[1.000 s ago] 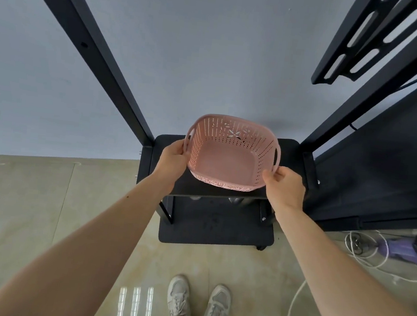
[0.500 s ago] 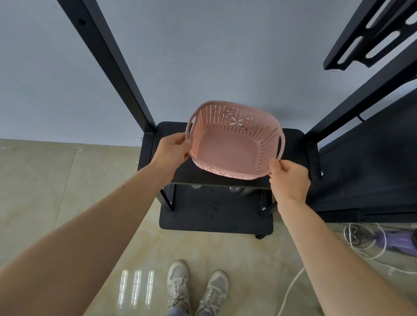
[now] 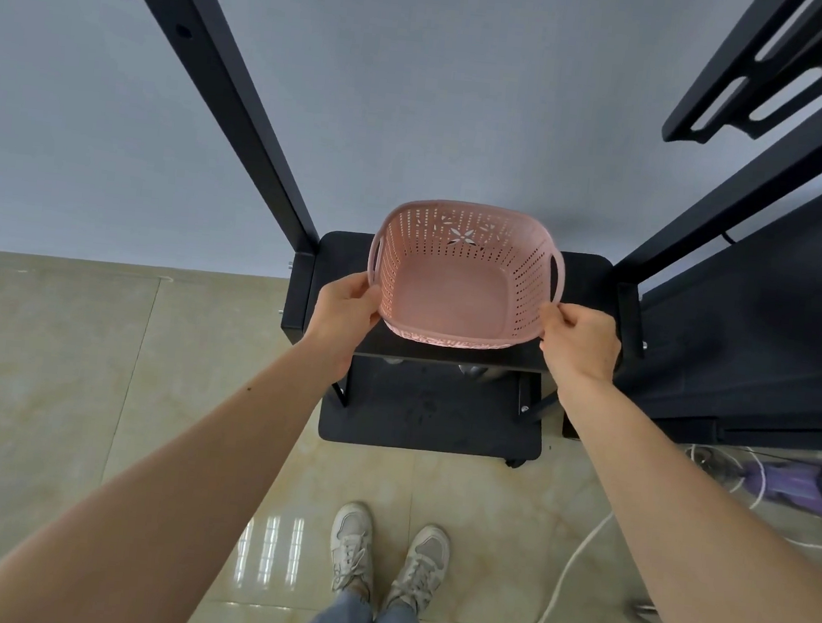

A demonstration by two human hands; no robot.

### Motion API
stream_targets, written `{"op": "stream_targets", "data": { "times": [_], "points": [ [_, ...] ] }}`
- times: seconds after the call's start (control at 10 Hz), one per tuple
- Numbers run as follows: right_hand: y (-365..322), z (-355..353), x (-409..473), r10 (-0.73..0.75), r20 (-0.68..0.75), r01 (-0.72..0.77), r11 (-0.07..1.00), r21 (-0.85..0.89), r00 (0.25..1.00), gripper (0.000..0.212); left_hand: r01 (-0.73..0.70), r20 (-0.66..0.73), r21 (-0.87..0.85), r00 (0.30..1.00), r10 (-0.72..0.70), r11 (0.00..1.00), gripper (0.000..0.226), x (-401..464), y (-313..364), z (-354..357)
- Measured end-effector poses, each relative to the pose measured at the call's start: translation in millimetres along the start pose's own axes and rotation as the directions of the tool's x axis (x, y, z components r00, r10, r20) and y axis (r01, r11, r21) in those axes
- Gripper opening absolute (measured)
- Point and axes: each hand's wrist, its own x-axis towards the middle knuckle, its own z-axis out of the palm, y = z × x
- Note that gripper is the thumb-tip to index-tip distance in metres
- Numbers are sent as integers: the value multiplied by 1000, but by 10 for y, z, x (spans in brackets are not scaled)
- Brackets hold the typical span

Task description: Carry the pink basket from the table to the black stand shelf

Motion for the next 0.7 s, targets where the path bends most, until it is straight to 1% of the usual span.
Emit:
{"op": "stream_targets", "data": {
  "times": [0.3,0.6,0.7],
  "points": [
    [-10,-3,4,-2,15,2,1000,-21,1000,22,25,-32,35,999,-24,999,24,6,17,28],
    [-58,-49,-45,14,41,-14,1000,-4,999,24,32,-11,25,999,-32,999,21,-56,63,31],
    [-16,-178,-100,69,34,-71,995,69,997,31,61,-52,22,997,-59,998,27,-125,29,-102]
  ]
}}
